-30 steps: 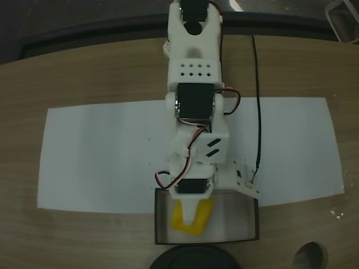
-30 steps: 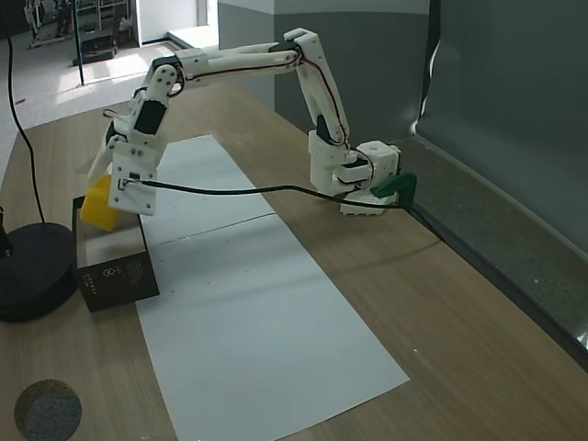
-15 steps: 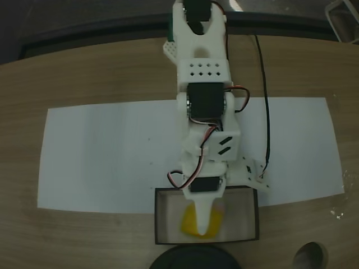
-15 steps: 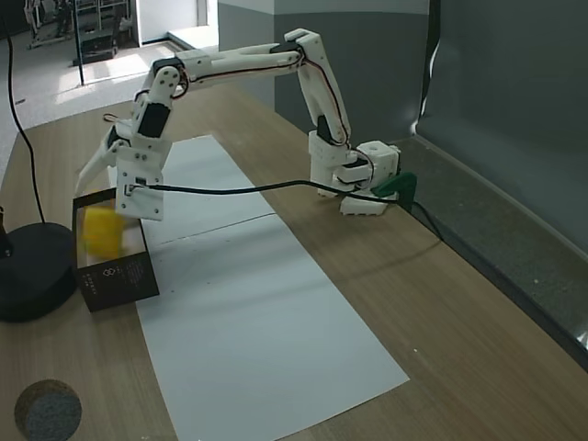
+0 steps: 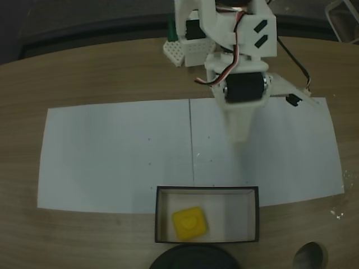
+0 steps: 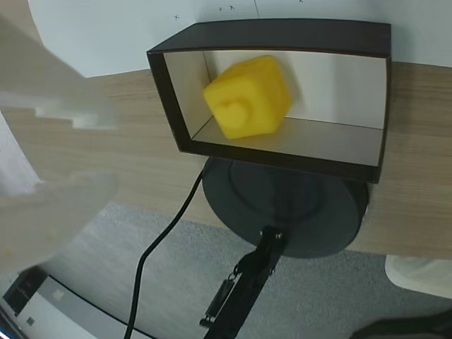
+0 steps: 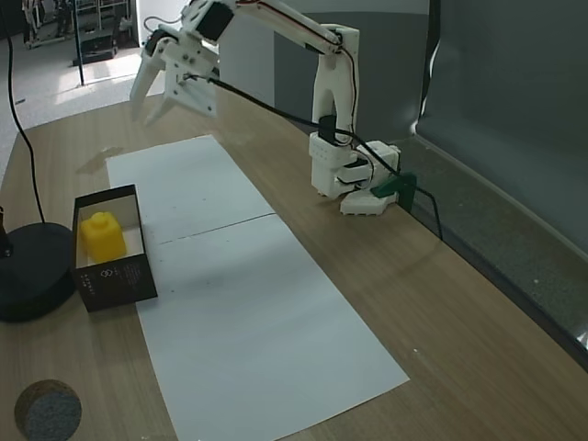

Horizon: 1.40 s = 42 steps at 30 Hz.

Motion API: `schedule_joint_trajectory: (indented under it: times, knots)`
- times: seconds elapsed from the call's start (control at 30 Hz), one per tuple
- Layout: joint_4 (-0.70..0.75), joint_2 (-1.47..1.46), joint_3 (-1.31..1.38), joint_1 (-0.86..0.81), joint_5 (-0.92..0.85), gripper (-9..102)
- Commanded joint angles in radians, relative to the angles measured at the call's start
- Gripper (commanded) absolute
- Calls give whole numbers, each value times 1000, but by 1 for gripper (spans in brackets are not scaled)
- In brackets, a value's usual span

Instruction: Grab a yellow square and put it in the box.

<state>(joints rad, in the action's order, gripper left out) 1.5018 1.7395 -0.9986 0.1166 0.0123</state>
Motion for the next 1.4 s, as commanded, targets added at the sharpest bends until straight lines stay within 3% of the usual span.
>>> schedule_joint_trajectory:
  times: [0.0, 0.1, 0.23, 0.43, 0.57, 0.73, 1.0, 1.37]
  knots:
    - [95, 213, 54, 37, 9, 0]
    - [225, 336, 44, 83, 3, 0]
    - [213, 589, -178, 78, 3, 0]
    - [91, 1023, -652, 75, -2, 0]
    - [-32, 1272, -996, 74, -114, 0]
    - [-204, 1516, -1278, -23, -144, 0]
    - [-264, 1733, -1542, -114, -138, 0]
    - [-327, 1736, -1868, -107, -69, 0]
